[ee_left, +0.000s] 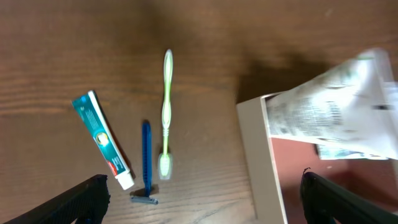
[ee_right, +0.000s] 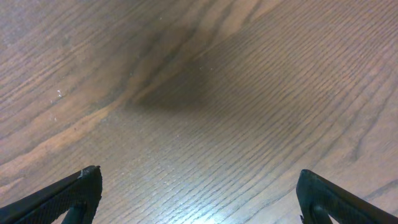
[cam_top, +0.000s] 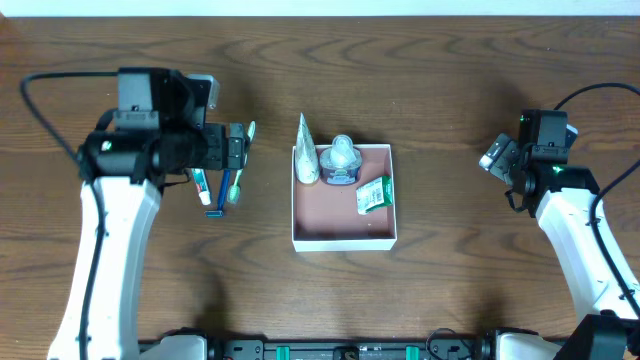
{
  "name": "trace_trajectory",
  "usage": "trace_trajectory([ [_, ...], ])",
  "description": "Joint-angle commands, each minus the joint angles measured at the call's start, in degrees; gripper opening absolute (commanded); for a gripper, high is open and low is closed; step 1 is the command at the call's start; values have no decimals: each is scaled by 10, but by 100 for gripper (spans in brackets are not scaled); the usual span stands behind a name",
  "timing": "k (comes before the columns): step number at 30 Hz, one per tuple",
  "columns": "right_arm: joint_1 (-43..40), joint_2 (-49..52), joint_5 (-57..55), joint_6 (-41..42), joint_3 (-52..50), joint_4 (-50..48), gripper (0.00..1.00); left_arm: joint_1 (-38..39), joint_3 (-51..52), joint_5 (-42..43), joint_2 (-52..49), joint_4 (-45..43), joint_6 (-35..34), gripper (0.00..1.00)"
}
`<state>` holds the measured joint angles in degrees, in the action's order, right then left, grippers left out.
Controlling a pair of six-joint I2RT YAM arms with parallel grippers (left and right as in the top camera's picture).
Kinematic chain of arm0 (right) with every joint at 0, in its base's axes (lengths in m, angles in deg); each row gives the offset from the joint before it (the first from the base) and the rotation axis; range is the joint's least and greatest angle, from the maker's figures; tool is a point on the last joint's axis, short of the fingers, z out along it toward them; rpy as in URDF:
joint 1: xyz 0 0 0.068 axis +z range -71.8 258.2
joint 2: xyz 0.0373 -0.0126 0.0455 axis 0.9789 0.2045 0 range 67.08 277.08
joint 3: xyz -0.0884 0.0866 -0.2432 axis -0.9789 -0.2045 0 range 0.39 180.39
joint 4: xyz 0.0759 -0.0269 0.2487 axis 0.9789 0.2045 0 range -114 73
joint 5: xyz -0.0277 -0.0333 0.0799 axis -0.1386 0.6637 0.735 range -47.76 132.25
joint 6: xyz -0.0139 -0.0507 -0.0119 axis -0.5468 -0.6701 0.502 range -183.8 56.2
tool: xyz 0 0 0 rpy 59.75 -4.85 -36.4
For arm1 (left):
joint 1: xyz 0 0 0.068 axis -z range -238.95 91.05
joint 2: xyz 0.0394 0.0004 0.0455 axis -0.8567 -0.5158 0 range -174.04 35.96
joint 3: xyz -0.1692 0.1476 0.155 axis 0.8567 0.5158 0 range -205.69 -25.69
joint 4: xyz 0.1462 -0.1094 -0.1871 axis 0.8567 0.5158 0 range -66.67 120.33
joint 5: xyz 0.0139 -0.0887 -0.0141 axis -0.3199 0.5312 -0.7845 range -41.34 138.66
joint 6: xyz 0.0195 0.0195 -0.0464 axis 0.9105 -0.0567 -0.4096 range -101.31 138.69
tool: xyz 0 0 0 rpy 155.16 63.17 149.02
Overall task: Pack container
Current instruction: 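Reach left gripper to the teal toothpaste tube and grasp it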
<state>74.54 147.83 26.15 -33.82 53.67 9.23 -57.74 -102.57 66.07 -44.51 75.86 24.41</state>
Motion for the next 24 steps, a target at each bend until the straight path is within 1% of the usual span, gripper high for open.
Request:
trace_trajectory([
  [1,-5,3,-8,8,3,0,99,-3,-10,-64,-28,3,-18,98],
  [3,-5,3,-8,8,3,0,99,-13,-10,-132,-50,3,-112,98],
  [4,-5,3,-8,8,3,0,99,-21,-10,-141,-61,5,-141,98],
  [6,-5,3,-8,8,3,0,99,-39,-9,-131,-87,6,-180,98],
  [10,-5,3,-8,8,3,0,99,-67,-9,-97,-141,10,-190,98],
  [14,-5,3,-8,8,3,0,99,-92,-7,-89,-200,16,-200,99],
  [17,-5,3,-8,8,3,0,99,-103,-5,-86,-236,16,-200,92],
  [21,-5,3,-8,8,3,0,99,-105,-5,-86,-278,14,-200,80],
  [22,-5,3,-8,8,3,0,99,-105,-5,-86,-287,12,-200,75],
  [24,-5,3,-8,8,3,0,99,-105,-5,-86,-301,12,-200,68],
])
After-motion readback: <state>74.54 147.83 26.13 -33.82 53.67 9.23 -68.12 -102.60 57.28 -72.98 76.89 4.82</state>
